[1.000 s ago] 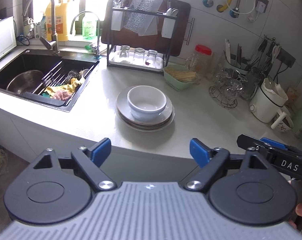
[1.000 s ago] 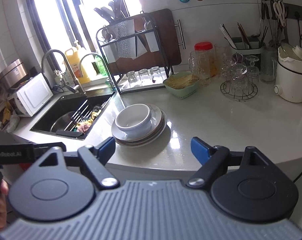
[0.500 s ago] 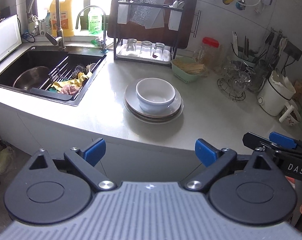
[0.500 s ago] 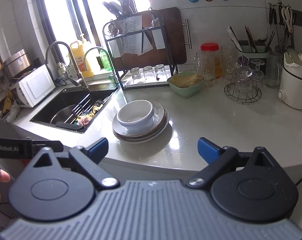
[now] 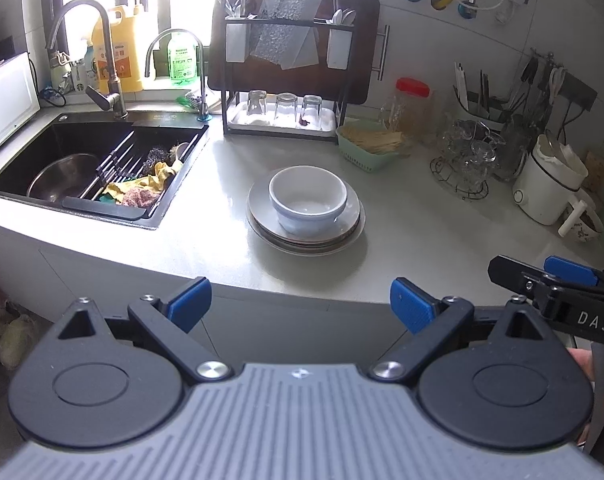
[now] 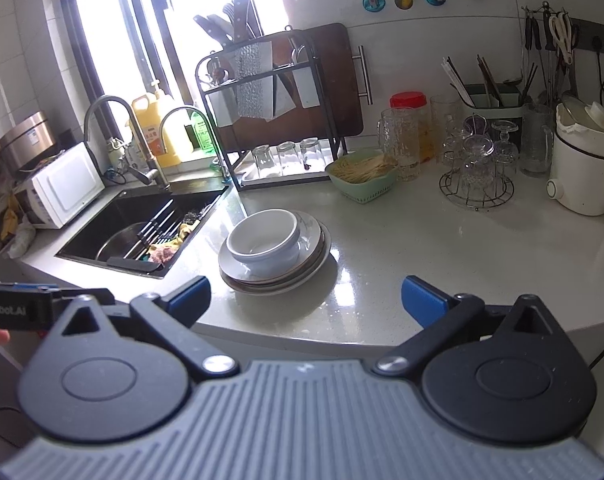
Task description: Organize plates and bowls
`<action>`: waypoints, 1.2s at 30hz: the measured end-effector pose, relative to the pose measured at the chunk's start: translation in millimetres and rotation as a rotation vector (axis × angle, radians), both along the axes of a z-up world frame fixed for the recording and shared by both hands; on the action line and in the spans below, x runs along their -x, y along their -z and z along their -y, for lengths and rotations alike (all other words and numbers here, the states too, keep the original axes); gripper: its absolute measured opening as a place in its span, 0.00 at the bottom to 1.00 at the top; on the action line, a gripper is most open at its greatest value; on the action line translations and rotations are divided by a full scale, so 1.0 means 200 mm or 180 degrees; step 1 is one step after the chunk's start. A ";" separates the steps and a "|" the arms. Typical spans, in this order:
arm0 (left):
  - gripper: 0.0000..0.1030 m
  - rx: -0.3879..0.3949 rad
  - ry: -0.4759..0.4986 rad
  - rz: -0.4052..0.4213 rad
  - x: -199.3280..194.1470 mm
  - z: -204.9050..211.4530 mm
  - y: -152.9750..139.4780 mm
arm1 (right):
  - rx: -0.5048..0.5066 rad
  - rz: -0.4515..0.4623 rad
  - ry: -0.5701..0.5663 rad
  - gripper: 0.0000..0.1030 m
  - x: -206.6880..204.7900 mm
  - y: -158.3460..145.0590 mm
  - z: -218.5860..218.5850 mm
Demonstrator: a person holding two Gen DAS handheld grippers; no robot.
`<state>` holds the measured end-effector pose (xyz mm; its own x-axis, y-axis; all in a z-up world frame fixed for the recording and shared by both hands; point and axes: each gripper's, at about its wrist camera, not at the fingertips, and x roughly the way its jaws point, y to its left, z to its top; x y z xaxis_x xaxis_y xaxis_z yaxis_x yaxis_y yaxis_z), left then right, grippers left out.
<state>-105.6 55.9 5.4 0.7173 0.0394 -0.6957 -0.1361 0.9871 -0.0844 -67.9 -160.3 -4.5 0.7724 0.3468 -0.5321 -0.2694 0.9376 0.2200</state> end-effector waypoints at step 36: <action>0.95 0.0080 0.0007 0.0021 0.00 -0.01 0.00 | 0.0046 0.0062 0.0003 1.00 0.05 -0.01 0.02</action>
<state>-106.3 57.4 6.1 0.7219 0.0205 -0.6917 -0.1335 0.9849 -0.1101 -78.0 -164.8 -2.1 0.7829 0.3386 -0.5219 -0.2727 0.9408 0.2013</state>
